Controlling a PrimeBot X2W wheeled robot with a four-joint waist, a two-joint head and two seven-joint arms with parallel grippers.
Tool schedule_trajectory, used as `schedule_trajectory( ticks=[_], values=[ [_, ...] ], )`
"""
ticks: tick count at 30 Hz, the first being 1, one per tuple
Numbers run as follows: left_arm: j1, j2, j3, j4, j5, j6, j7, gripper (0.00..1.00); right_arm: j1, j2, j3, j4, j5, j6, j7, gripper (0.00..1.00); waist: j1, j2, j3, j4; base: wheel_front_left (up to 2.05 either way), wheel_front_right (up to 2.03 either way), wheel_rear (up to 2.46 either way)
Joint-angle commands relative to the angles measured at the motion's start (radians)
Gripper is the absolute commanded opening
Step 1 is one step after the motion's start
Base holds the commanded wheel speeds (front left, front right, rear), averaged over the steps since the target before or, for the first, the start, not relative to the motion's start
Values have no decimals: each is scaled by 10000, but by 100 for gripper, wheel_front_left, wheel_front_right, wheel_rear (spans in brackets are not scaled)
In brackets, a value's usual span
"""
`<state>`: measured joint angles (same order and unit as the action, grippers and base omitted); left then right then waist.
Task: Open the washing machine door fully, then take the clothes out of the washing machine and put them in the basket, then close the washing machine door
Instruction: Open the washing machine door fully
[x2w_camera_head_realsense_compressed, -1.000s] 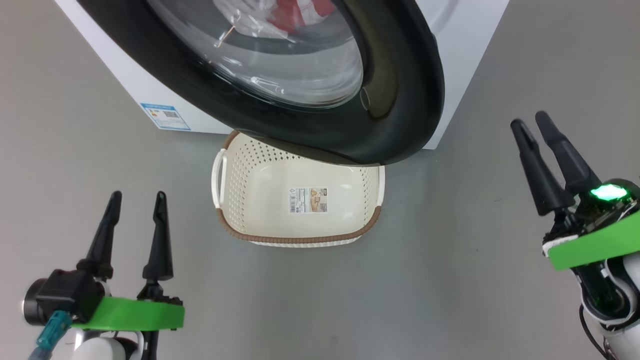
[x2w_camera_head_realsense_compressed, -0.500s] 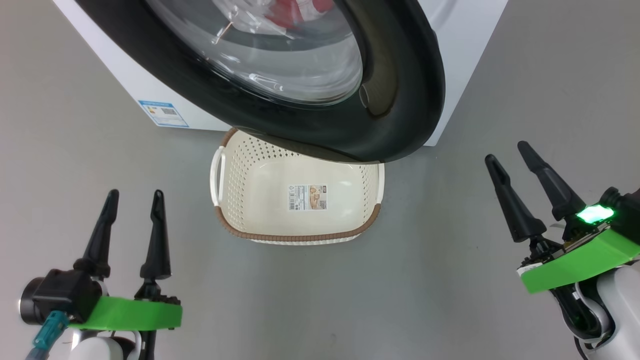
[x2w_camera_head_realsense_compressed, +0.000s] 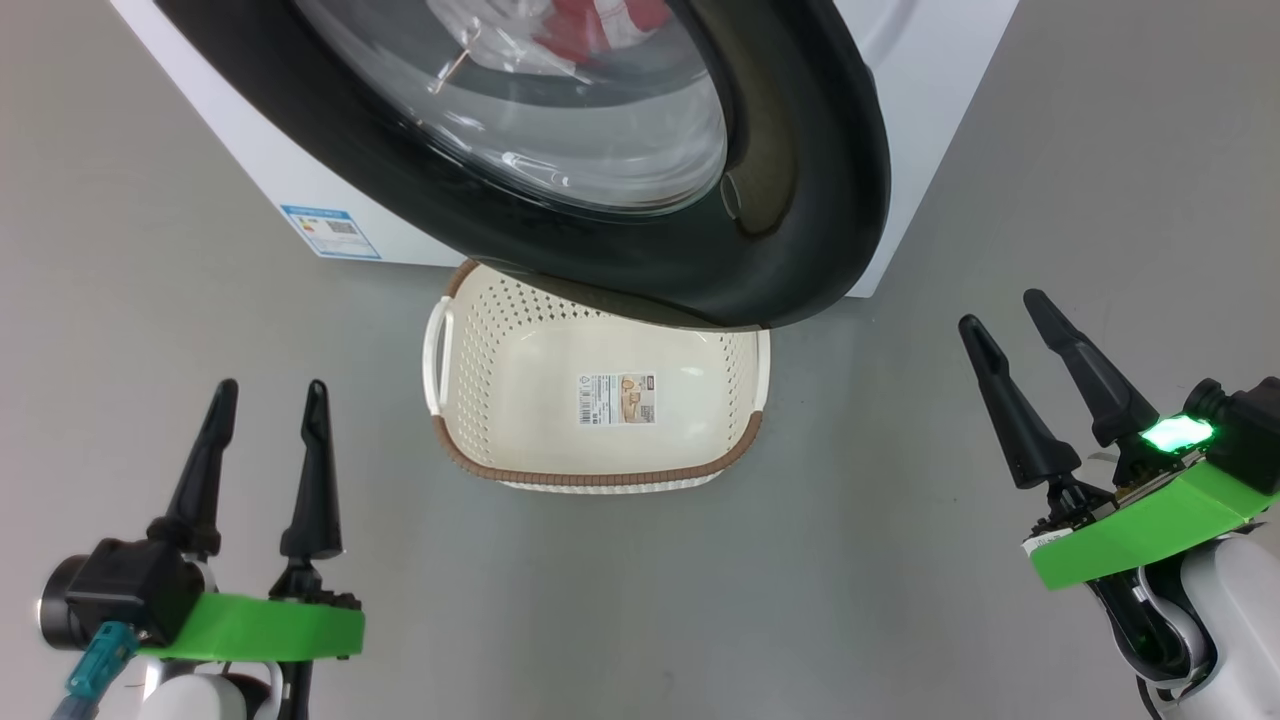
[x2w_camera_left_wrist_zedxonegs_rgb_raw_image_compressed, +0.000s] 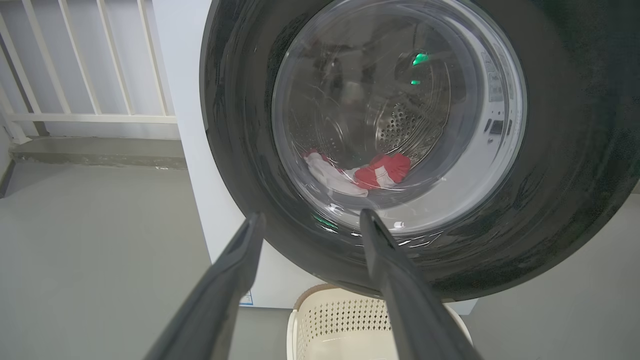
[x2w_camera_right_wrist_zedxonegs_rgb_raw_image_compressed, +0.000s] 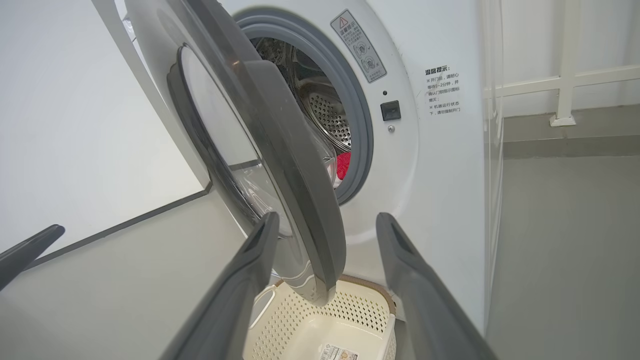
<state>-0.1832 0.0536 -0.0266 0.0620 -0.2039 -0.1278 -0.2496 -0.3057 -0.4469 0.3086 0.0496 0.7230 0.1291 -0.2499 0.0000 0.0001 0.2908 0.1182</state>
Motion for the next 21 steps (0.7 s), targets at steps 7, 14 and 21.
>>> schedule_trajectory(
  ticks=[7,14,21],
  values=[
    [23,241,304,-195,85,-29,-122,100,225,-119,100,-185,-129,16,-118,100,0,-1,-35,-4,0,0,0],
    [35,241,266,-167,95,-29,-122,100,68,-175,45,-188,70,16,-118,100,0,-1,-86,-6,0,0,0],
    [32,233,216,-138,107,-29,-122,100,-574,-377,-47,-196,1026,16,-118,4,0,-1,-115,16,0,0,0]
  ],
)
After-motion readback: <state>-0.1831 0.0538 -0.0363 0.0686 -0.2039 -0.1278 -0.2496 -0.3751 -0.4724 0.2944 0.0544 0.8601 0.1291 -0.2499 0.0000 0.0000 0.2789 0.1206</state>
